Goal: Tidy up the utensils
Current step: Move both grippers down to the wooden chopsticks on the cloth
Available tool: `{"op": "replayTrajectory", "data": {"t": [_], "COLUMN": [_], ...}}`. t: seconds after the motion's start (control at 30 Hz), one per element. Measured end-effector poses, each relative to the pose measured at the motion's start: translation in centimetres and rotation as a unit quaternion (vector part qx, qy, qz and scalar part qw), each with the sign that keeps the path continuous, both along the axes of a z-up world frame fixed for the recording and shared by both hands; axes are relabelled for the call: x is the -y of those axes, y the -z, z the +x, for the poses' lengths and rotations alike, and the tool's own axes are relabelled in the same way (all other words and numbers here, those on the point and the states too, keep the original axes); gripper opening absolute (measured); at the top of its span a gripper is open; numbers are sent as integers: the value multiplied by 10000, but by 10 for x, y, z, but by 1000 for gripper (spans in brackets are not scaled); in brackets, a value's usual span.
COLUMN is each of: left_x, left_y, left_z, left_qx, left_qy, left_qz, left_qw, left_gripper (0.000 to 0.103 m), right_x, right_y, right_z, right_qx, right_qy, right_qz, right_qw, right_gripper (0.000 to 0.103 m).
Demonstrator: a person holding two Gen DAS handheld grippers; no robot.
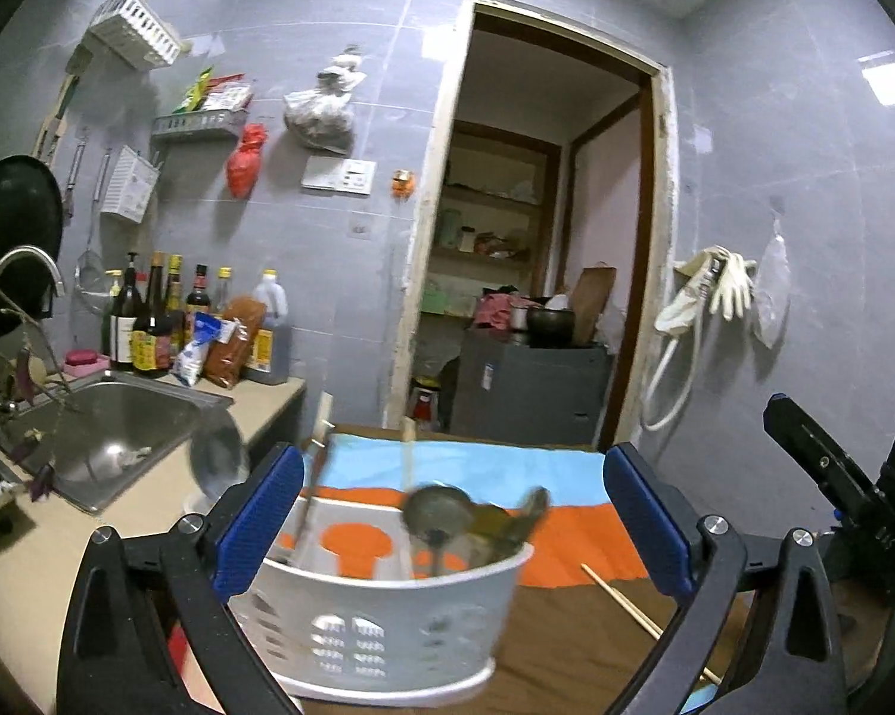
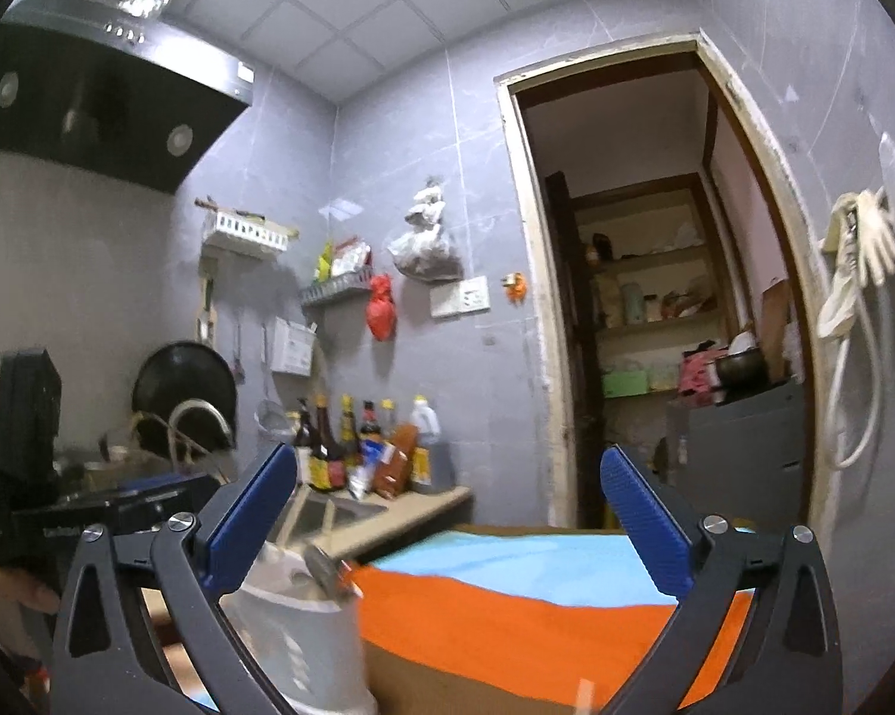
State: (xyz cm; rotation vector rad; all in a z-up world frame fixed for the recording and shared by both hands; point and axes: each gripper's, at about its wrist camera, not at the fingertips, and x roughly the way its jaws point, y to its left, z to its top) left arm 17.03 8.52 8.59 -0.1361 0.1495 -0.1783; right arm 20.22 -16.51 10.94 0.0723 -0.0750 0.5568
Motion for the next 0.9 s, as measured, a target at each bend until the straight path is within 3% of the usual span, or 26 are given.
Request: {"op": "replayTrajectory", "data": {"t": [0.2, 0.37, 0.57, 0.73, 0.9], "left_x": [36, 59, 79, 91, 98], "left_y": [15, 30, 46, 58, 63], "left_z": [0, 6, 8, 11, 14], "left_qx": [-256, -647, -949, -1199, -1347], "left_qy": [419, 718, 923, 985, 999], "left_qz": [132, 149, 258, 418, 514], "left_qw": [9987, 9952, 9909, 9870, 9845], "left_gripper": [99, 99, 99, 99, 99], "right_x": [35, 60, 75, 71, 60], "right_y": [15, 35, 66, 89, 102], "right_z": [-14, -17, -18, -12, -7], "right_qx": [-304, -873, -1807, -2571, -2892], "right_qy": [427, 693, 817, 505, 396], "right_qz": [-618, -962, -1383, -1723, -2108], "right_qw": [9967, 9891, 9703, 9495, 9329], "right_gripper": [103, 103, 103, 103, 97]}}
